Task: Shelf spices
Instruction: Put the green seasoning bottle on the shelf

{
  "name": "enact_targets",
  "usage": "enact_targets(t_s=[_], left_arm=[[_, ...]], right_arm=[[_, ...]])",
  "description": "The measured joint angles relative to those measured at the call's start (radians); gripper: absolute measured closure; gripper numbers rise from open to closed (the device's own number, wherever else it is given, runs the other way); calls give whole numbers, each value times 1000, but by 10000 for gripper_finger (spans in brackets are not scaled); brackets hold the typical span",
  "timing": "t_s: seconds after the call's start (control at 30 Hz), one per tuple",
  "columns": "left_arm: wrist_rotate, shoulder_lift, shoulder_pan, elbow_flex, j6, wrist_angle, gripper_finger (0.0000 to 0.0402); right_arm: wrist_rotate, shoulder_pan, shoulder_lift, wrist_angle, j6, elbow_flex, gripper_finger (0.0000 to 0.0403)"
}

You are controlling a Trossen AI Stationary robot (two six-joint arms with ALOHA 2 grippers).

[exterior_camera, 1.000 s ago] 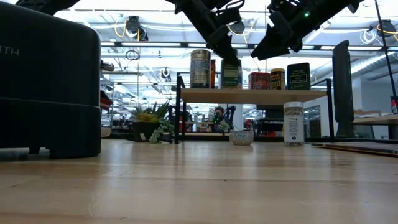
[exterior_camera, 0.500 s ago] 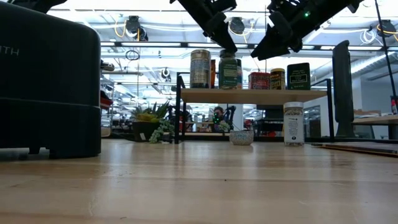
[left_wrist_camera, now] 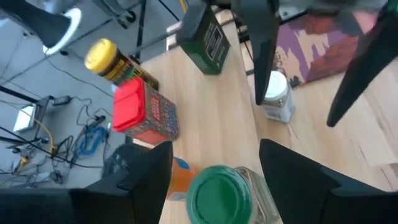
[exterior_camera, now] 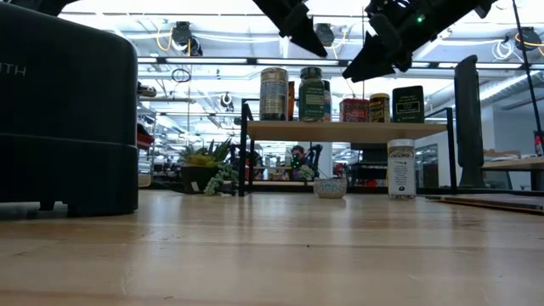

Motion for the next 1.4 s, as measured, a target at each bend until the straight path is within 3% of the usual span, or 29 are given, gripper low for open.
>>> enact_targets(t_s=[0.3,0.57,0.7,1.03,1.4], left_arm=[[-8,-99,-25,0,-7,23,152],[-54,-256,-125,0,-9,-61,152],[-128,-328,-194,0,-19,-126,152],[-309,-409,-316,0,-107,-318,152],[-320,-412,-351,0,-227,-459,152]], right_arm=[[-189,16,20,71,-92,0,161],[-312,38,187,218,-179,0,167],[-297,41,278,354,-229,-1,184],[-125,40,408,563,-252,-1,200],[21,30,454,624,-297,-1,200]])
